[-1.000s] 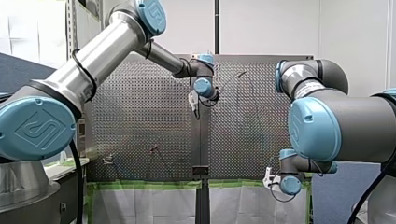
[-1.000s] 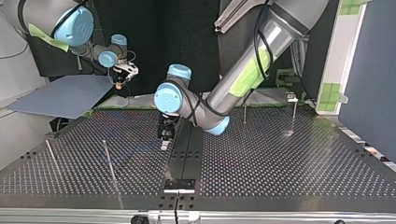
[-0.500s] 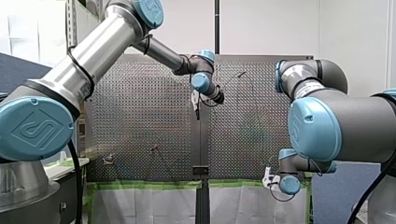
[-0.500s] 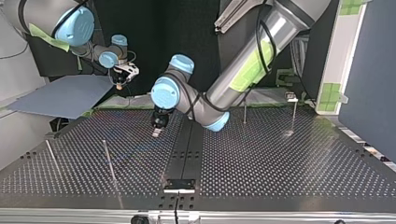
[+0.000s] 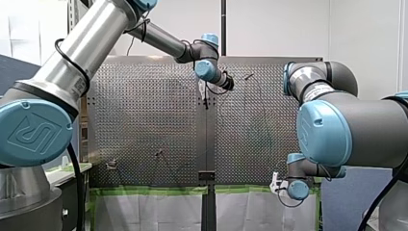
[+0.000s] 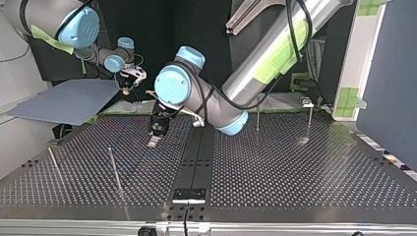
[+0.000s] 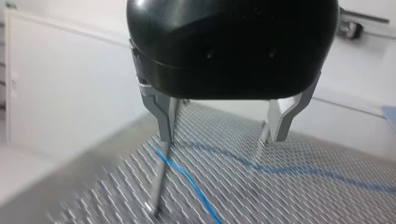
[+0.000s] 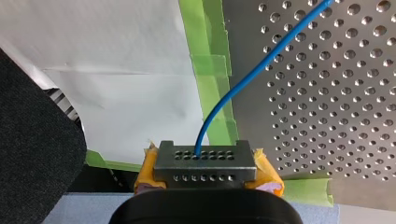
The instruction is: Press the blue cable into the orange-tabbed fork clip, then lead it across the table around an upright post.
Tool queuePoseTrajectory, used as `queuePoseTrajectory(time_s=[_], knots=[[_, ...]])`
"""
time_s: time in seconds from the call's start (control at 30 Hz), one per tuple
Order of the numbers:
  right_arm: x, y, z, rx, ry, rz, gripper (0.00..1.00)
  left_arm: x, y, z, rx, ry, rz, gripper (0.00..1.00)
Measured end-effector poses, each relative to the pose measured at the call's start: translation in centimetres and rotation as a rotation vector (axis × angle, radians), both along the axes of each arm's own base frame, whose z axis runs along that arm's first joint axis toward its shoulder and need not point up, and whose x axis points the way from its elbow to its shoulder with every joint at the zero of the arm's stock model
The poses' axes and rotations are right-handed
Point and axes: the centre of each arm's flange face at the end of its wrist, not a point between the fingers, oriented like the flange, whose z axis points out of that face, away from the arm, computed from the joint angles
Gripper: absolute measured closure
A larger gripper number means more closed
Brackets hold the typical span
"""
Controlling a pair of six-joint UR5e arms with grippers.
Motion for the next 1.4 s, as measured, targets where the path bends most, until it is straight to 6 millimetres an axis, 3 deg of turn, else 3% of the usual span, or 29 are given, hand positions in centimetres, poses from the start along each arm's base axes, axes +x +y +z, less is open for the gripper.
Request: queuePoseTrajectory(time_s=[0.37,0.8,1.27,1.4], knots=[[0.1,0.0,0.0,0.002,0.003,0.0,1.0,-3.7,-0.5,7.4,-0.07,-0.116,-0.123,0.0],[0.1,0.0,0.0,0.004,0.003,0.002,1.0,-4.4,1.4,7.9,-0.06,-0.116,-0.035,0.0],[0.1,0.1,0.0,0.008,0.004,0.002,1.0,-8.8,5.3,9.5,-0.029,-0.122,0.085,0.0],[0.1,0.1,0.0,0.008,0.004,0.002,1.0,-9.4,5.9,9.0,-0.022,-0.126,0.115,0.0]])
